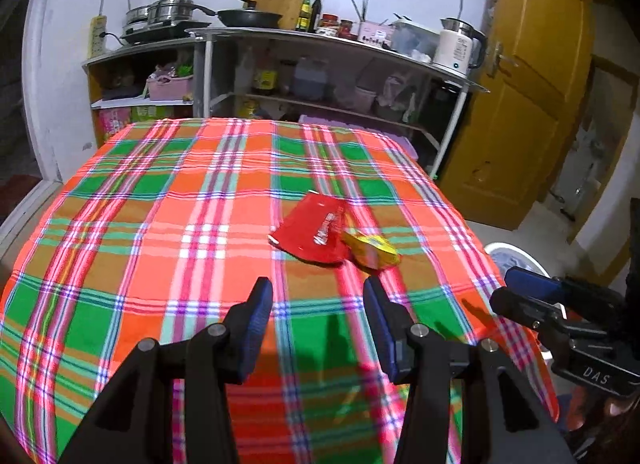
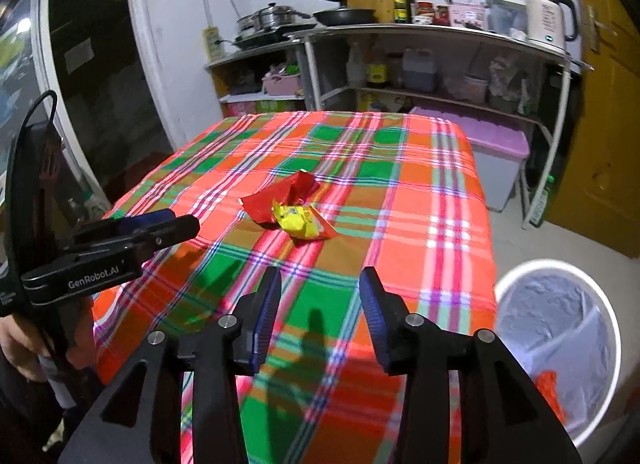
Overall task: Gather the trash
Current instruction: 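Move both tools back over the red bag and yellow wrapper on the table, then grasp the yellow wrapper with the right gripper while the left gripper grasps the red bag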
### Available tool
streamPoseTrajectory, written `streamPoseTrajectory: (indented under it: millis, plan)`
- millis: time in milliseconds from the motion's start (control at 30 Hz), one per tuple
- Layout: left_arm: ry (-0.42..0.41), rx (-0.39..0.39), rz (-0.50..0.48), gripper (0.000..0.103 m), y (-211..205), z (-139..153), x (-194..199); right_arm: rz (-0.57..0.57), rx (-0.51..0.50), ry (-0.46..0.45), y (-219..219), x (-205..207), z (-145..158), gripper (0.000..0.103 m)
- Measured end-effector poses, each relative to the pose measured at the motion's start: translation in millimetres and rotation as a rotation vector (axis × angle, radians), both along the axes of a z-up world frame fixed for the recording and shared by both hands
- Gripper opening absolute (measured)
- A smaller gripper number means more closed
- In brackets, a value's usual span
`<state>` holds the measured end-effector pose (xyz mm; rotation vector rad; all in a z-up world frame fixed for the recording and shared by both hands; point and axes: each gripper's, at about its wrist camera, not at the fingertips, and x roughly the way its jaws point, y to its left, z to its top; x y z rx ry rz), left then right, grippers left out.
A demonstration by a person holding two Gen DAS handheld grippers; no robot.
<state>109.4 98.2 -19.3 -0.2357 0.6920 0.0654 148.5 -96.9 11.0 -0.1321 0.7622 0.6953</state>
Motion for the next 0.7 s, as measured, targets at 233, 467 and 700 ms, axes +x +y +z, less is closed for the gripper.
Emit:
streamPoseTrajectory:
  millis: [233,467,700]
  plan:
    - [0.012,-0.024,0.037,0.049,25.1,-7.7,5.9,0.078,-0.058,0.017,44.0,28.1,-16.4,0.047]
    - [0.029,-0.025,0.044,0.049,38.8,-13.5,12.2,0.118,-0.122,0.027,77.0,49.4,-36.4,0.047]
    - [0.022,-0.047,0.035,0.057,44.6,-14.5,21.5,0.113,-0.149,0.07,86.3,67.8,-47.0,0.044]
